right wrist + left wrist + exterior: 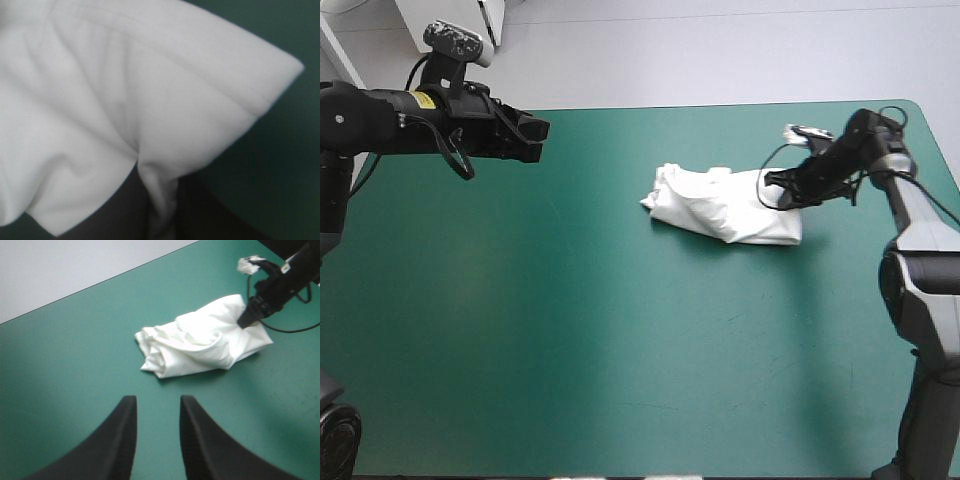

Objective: Fold the cloth

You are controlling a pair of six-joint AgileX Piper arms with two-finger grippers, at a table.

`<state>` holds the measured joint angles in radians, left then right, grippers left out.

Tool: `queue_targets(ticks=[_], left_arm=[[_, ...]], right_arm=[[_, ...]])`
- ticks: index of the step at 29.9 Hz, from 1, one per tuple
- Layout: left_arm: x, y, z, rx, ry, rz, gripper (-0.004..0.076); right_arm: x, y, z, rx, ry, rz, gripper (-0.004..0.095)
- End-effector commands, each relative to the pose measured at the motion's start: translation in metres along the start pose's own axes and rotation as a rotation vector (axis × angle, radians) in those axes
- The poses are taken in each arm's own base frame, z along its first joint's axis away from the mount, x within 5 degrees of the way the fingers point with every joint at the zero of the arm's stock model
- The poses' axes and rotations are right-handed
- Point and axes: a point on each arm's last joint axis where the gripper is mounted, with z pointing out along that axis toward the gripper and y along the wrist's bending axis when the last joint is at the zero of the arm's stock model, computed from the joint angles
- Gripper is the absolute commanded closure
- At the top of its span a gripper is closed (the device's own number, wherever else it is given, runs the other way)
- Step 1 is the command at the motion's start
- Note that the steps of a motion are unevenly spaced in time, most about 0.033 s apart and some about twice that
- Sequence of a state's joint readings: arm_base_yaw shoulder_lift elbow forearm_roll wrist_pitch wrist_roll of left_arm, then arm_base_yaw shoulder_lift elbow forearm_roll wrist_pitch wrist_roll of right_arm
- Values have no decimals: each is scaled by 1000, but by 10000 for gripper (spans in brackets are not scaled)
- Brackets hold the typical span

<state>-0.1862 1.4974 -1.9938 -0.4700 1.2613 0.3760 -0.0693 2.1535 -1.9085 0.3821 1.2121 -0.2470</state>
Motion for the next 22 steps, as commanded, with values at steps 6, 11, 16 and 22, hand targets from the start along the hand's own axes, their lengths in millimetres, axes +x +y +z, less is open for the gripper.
queue_targets(ticks=[6, 11, 16, 22], left_arm=[[-5, -16, -23, 55, -54, 2, 499], [-6, -19, -23, 85, -66, -3, 499], [-7, -22, -23, 125, -83, 11, 500], [-8, -24, -24, 144, -90, 8, 499]], right_arm=[[78, -64, -92, 133, -99, 137, 913], [99, -86, -130, 179, -200, 217, 913], [107, -96, -139, 185, -204, 247, 913], [109, -98, -139, 210, -186, 247, 913]])
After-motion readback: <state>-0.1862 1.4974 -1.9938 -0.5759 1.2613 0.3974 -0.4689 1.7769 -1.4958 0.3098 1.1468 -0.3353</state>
